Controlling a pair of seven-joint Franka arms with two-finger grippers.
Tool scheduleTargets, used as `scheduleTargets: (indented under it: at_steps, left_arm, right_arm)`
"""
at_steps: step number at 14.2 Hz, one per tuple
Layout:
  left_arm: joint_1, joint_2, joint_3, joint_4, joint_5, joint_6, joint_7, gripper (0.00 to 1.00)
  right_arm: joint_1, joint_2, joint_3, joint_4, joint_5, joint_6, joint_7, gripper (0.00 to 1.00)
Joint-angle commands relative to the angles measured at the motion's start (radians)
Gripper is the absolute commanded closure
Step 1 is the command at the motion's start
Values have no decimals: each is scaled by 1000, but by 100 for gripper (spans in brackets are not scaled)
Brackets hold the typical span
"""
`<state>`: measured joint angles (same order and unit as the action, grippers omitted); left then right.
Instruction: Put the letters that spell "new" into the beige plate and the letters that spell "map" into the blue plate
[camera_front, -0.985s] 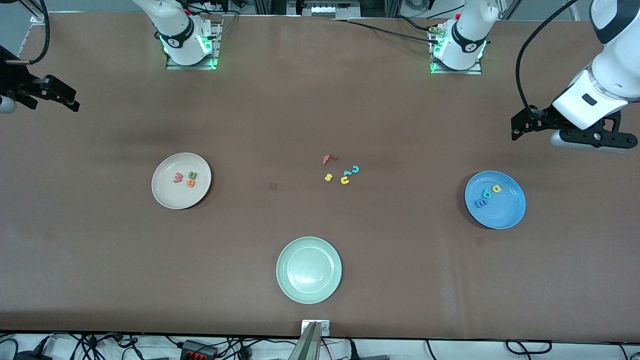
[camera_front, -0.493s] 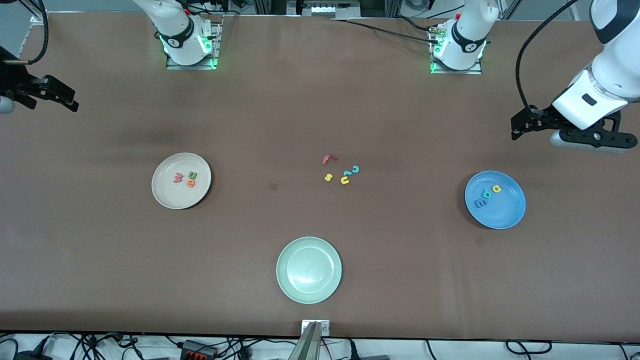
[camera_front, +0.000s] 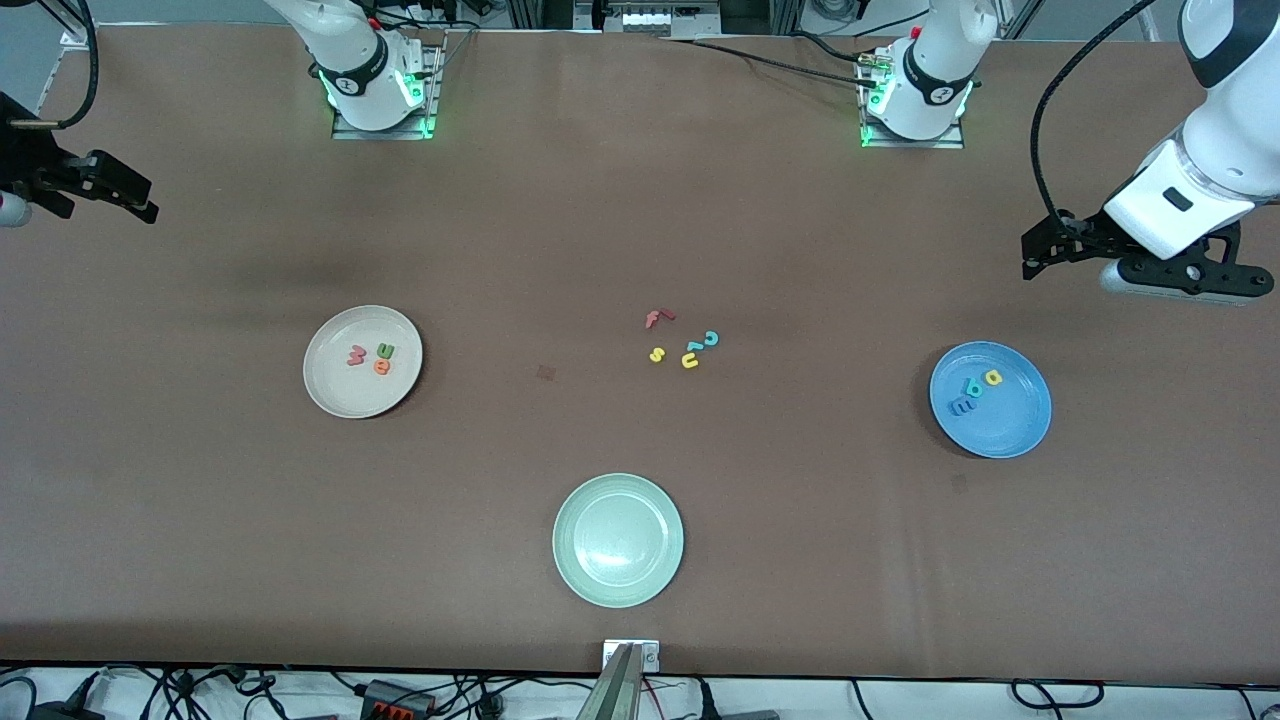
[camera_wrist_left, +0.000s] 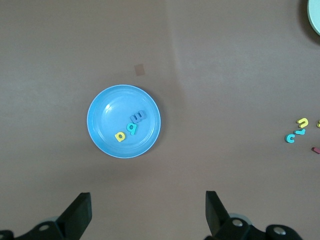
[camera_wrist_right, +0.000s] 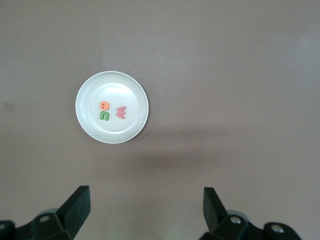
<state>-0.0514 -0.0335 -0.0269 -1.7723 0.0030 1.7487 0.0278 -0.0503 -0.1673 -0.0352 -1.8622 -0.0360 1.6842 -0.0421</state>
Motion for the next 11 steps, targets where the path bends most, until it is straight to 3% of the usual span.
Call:
scheduleTargets:
  at_steps: [1,11]
  left_arm:
    - [-2,-5,2,14,-6,-20,23,0]
    - [-4,-5,-4,14,-6,-21,23,0]
  right_arm:
    - [-2,-6,8,1,-2,-11,5,0]
    - [-5,-8,5,0,-8,-14,-1,0]
